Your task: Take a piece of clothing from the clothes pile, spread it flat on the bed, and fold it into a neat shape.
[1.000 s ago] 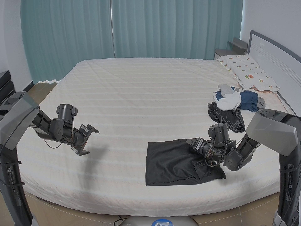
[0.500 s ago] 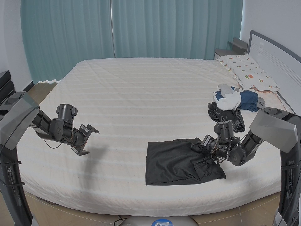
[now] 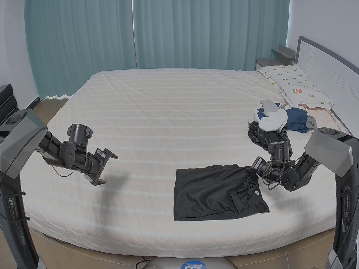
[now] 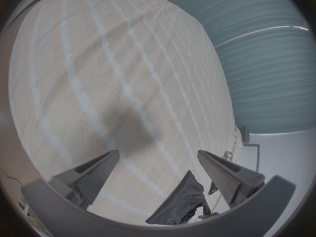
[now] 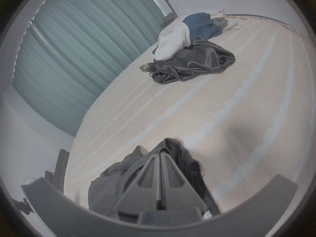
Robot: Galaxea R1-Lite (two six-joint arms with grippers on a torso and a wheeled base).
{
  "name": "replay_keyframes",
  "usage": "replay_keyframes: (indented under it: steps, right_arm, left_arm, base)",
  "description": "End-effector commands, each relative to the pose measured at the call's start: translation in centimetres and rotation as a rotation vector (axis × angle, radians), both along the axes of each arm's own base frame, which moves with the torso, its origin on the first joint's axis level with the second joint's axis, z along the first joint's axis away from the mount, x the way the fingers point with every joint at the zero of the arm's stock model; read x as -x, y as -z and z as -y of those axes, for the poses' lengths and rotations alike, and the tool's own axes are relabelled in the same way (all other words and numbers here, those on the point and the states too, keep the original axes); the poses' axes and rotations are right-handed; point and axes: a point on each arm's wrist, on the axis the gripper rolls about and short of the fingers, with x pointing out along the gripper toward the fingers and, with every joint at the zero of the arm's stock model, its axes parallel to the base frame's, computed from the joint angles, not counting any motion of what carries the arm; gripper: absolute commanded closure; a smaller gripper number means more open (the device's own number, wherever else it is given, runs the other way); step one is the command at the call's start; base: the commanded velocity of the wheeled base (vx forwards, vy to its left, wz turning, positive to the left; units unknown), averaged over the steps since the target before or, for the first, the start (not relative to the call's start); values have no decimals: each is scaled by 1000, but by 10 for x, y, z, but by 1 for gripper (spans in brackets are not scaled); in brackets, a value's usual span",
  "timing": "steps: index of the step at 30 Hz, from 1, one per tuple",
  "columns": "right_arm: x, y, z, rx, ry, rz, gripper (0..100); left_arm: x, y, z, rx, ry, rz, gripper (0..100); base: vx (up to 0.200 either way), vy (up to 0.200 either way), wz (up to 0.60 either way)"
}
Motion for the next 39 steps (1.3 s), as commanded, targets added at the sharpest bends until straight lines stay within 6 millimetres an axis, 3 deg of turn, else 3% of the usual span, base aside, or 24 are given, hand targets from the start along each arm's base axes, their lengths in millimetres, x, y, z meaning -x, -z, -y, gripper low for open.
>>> replay_keyframes:
  steps: [1, 4, 5, 11, 14, 18, 20, 23, 28, 33, 39]
  right_arm:
    - [-6, 13, 11, 3, 26, -19, 100]
    - [-8, 19, 14, 4, 31, -28, 100]
    - [-9, 21, 14, 4, 33, -28, 0]
    - [-14, 20, 25, 0, 60, -8, 0]
    - [-11, 2, 35, -3, 84, 18, 0]
    - [10, -17, 35, 24, 66, 16, 0]
    - [22, -23, 30, 56, 32, 11, 0]
    - [51, -28, 8, 97, -58, 5, 0]
    - [76, -25, -29, 124, -163, -24, 0]
    - [86, -13, -56, 195, -204, -45, 0]
    - [91, 3, -65, 306, -235, -69, 0]
  left_arm:
    - [0, 1, 0, 0, 0, -1, 0]
    - [0, 1, 0, 0, 0, -1, 0]
    - [0, 1, 0, 0, 0, -1, 0]
    - [0, 1, 0, 0, 0, -1, 0]
    - [0, 1, 0, 0, 0, -1, 0]
    - [0, 1, 0, 0, 0, -1, 0]
    - [0, 1, 0, 0, 0, -1, 0]
    - [0, 1, 0, 0, 0, -1, 0]
    - [0, 1, 0, 0, 0, -4, 0]
    - [0, 1, 0, 0, 0, -4, 0]
    - [0, 1, 0, 0, 0, -4, 0]
  base:
    - [0, 0, 0]
    - [0, 0, 0]
    - [0, 0, 0]
    - [0, 0, 0]
    - [0, 0, 0]
    - [0, 0, 0]
    - [0, 0, 0]
    - [0, 0, 0]
    - [0, 0, 0]
    - [0, 0, 0]
    - [0, 0, 0]
